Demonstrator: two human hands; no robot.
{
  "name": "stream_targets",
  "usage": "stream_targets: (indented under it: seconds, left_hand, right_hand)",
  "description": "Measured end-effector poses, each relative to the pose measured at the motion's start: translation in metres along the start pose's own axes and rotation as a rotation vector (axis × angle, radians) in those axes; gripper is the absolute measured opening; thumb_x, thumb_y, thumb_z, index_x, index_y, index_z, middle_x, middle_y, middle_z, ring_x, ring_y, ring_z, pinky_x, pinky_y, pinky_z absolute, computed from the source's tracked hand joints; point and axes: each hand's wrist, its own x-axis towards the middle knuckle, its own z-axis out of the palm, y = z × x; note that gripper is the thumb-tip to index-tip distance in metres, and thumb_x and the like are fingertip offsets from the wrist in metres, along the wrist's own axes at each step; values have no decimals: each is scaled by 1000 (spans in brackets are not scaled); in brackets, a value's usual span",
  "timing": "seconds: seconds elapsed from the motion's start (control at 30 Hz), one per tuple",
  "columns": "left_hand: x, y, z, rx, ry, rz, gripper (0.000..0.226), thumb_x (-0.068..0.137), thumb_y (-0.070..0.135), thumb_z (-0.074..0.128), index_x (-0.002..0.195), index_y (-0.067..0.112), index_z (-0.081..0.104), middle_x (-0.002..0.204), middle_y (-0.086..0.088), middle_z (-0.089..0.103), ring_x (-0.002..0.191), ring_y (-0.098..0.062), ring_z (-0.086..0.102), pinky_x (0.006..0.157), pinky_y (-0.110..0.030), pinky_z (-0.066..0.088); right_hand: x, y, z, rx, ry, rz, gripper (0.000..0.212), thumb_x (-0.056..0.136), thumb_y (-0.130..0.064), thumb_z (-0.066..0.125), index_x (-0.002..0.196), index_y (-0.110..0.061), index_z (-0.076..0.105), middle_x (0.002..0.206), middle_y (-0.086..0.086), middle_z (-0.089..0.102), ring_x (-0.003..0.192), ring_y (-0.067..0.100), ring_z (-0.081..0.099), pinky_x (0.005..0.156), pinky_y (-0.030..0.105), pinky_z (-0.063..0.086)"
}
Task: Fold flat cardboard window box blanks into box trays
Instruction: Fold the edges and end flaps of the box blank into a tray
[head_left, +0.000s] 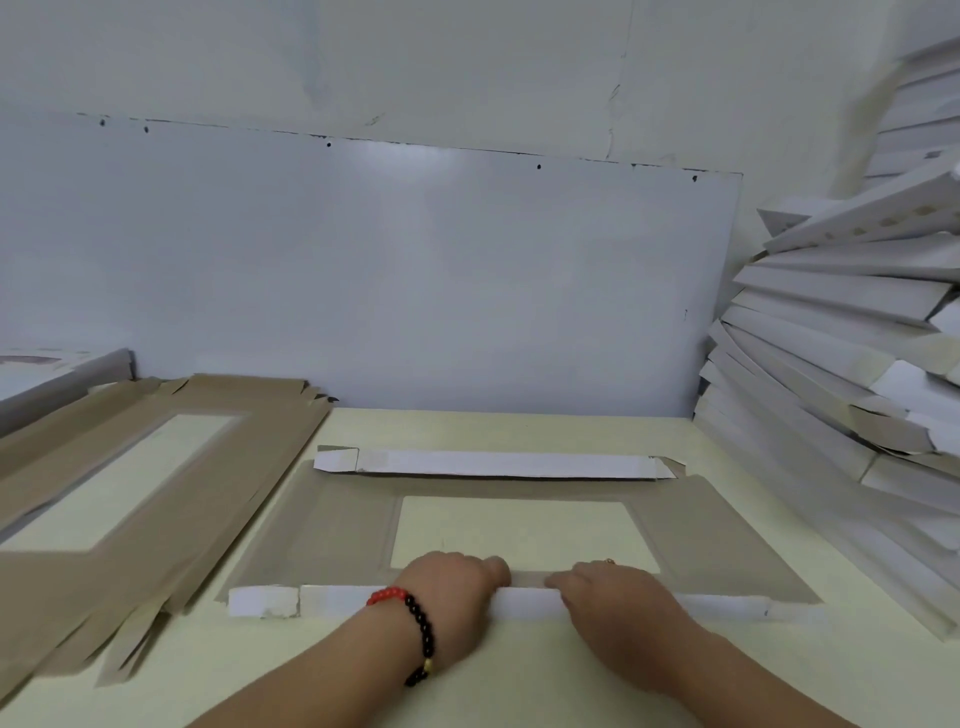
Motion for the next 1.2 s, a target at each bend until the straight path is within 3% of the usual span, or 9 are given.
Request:
stream_targets:
  seconds: [0.07,0.2,0.27,0.33,0.4,0.9,1.03,1.13,1.2]
  left_hand:
    - [9,-2,0,-81,-30,-65,41,87,13,46,126,25,47,115,-8,59,106,-29,55,88,-36,45]
    - [24,10,21,-11,52,-55,45,90,19,42,135,19,41,135,-5,44,127,-25,37,105,-35,32]
    - [26,7,34,-79,43,-94,53,94,25,33,147,16,25,154,-2,25,145,-24,14,118,-39,14]
    - [24,-1,42,-72,9,-100,58,99,36,21,153,17,9,162,2,4,148,-22,-9,120,-42,-3]
    - [21,-13,46,-17,-27,-92,62,99,47,11,154,19,0,162,4,-6,147,-21,-19,119,-42,-10]
    - [-27,-115,43,62,-129,-344,65,96,59,3,152,30,-13,158,9,-21,143,-18,-28,117,-41,-16]
    - [-33,-128,43,60,-132,-398,67,93,64,1,152,33,-13,159,9,-19,143,-19,-26,116,-43,-16]
    - [-34,-129,39,72,-102,-384,83,80,78,-8,152,36,-10,161,9,-12,146,-20,-21,116,-45,-16]
    - [-34,-127,30,121,-65,-346,100,66,85,-14,153,37,-5,162,9,-2,148,-20,-11,118,-46,-11]
  right_hand:
    - [13,-6,6,57,-108,41,37,98,-24,32,129,-27,53,110,-1,60,99,20,58,87,32,44]
    - [35,-33,19,142,-155,155,42,103,-37,19,130,-22,46,124,2,46,114,23,43,103,38,34]
    - [39,-39,24,190,-234,207,54,103,-41,15,150,-16,25,153,0,26,140,19,24,119,42,15]
    - [37,-37,28,176,-317,214,60,103,-46,11,156,-19,4,163,-4,-2,149,15,-3,119,43,-4]
    - [32,-26,31,167,-353,222,62,102,-50,11,156,-21,-2,162,-4,-11,148,14,-12,118,43,-8]
    - [-42,97,32,149,-455,588,58,102,-47,9,153,-30,-14,160,-8,-19,148,11,-12,118,42,-6]
    - [-52,103,31,185,-391,585,60,101,-53,14,153,-34,-7,160,-12,-13,148,7,-9,119,38,-4]
    - [-62,107,26,269,-303,451,56,97,-57,35,149,-37,23,156,-23,7,144,-4,2,118,29,0]
    - [-69,106,15,371,-232,390,40,91,-53,54,128,-42,45,147,-26,28,137,-9,18,117,24,11]
